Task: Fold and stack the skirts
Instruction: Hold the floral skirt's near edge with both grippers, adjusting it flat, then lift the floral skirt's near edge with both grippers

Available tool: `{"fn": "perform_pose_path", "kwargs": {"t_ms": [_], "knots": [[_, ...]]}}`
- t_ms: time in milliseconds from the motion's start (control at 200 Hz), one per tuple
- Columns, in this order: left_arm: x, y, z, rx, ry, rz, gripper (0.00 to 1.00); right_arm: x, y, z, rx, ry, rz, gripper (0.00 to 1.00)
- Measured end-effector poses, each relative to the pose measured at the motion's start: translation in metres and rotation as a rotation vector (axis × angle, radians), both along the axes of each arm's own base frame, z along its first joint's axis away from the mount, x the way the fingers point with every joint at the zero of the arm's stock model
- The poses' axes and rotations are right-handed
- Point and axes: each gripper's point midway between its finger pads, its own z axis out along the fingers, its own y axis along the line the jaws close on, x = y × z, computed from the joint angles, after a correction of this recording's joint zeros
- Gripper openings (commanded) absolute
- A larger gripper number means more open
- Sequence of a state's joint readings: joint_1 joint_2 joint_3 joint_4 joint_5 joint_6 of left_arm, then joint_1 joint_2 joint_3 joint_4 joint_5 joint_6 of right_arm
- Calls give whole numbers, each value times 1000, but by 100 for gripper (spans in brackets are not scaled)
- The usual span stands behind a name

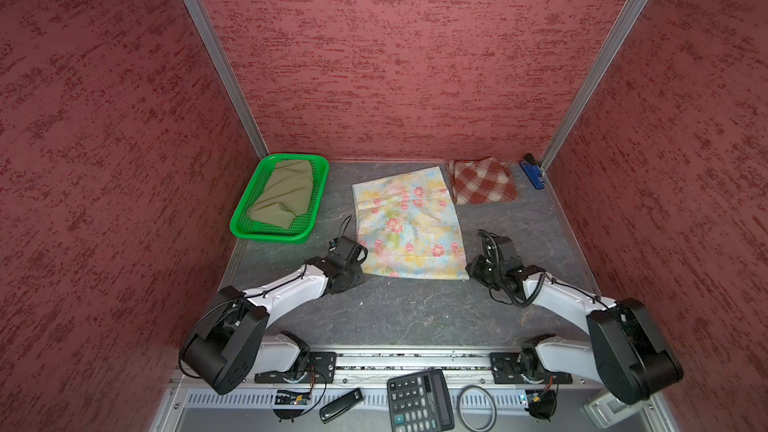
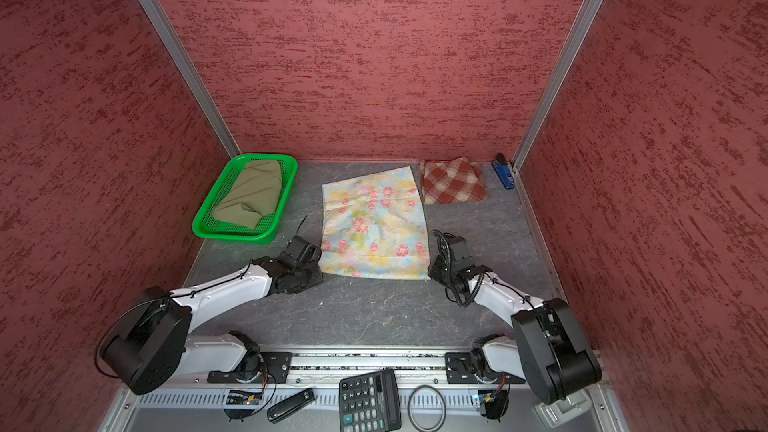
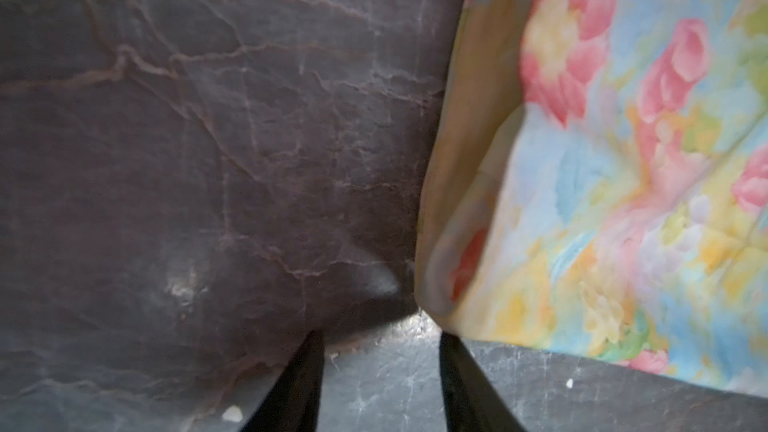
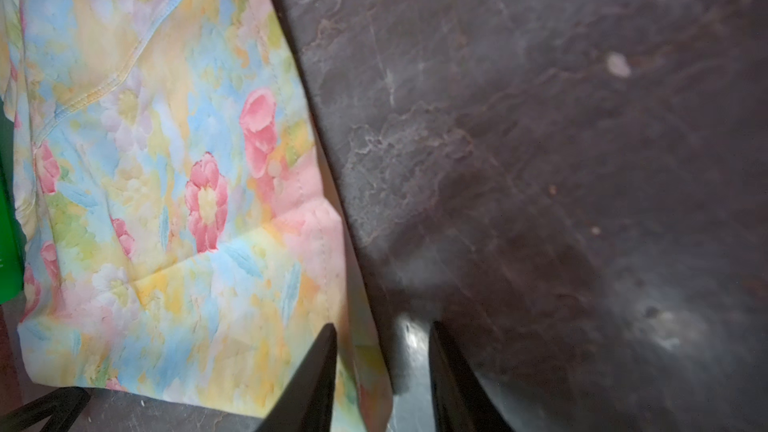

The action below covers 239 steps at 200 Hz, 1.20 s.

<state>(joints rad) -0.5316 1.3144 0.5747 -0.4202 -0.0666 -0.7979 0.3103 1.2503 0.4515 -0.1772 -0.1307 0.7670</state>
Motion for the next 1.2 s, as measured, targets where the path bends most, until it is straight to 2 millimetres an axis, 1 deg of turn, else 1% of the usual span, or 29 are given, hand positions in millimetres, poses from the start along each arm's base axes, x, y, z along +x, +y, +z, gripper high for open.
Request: {"fn": "perform_pose_path", "kwargs": {"t_ms": [100, 245, 361, 476, 571, 656, 711, 766, 801, 882, 907, 992, 1057, 1197], "knots": [[1, 1, 1, -24, -6, 19, 58, -5, -2, 5, -9, -3, 13, 50], [3, -1, 2, -96, -17, 58, 59, -9, -2, 11, -8, -11, 19, 55], [7, -8, 4, -164, -24, 83, 59, -13, 0, 13, 12, -9, 24, 57], [9, -17, 6, -232, -23, 93, 57, -20, 3, 8, 38, 15, 30, 58], [10, -23, 5, -274, -15, 101, 50, -27, 5, 3, 63, 40, 28, 58], [11, -27, 3, -297, -6, 110, 36, -28, 10, 4, 92, 42, 26, 58], [11, -29, 1, -304, 1, 106, 25, -28, 14, 4, 107, 42, 26, 56], [12, -30, -2, -313, 8, 113, 17, -27, 17, 4, 122, 40, 25, 52], [13, -31, -3, -315, 9, 112, 10, -26, 19, 4, 131, 38, 24, 47], [14, -33, -6, -315, 16, 109, 0, -24, 22, 1, 151, 40, 11, 36], [14, -33, -6, -314, 15, 104, 0, -25, 22, 0, 156, 43, 7, 31], [16, -32, -6, -308, 14, 107, 0, -25, 22, -3, 154, 45, -2, 11], [15, -32, -6, -300, 16, 102, 0, -26, 19, -6, 144, 53, -18, 0], [10, -28, -4, -274, 23, 87, 0, -23, 15, -3, 115, 38, -30, 0]]}}
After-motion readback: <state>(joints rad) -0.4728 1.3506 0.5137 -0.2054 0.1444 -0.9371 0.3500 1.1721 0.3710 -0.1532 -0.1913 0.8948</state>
